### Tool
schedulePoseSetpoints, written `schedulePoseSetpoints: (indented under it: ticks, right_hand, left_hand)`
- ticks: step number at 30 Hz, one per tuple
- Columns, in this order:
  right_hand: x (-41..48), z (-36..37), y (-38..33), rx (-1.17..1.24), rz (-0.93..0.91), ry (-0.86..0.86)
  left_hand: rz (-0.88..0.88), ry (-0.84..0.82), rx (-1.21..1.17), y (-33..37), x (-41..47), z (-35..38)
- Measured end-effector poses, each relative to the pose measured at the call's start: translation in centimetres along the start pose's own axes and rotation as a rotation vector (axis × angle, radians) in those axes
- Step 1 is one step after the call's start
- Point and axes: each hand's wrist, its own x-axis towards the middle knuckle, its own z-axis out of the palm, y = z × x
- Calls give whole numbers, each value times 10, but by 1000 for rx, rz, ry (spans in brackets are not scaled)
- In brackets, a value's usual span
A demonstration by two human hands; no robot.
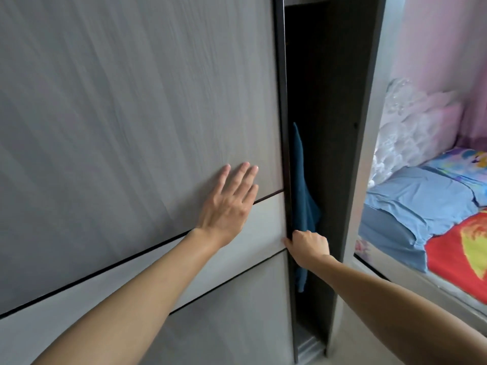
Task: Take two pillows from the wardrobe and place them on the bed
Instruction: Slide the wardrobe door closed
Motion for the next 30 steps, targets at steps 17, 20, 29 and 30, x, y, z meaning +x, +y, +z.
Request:
schedulePoseSetpoints:
  ticks: [17,20,29,30]
  right_hand:
    - [45,-55,144,314,521,152]
    - [57,-58,150,392,465,205]
    - [68,-54,178,359,344,230]
    - [67,-56,179,360,332,216]
  left_hand:
    - [166,118,25,56,121,25]
    - [163,134,32,64,134,29]
    - [154,109,64,86,163,35]
    - [143,110,44,88,165,36]
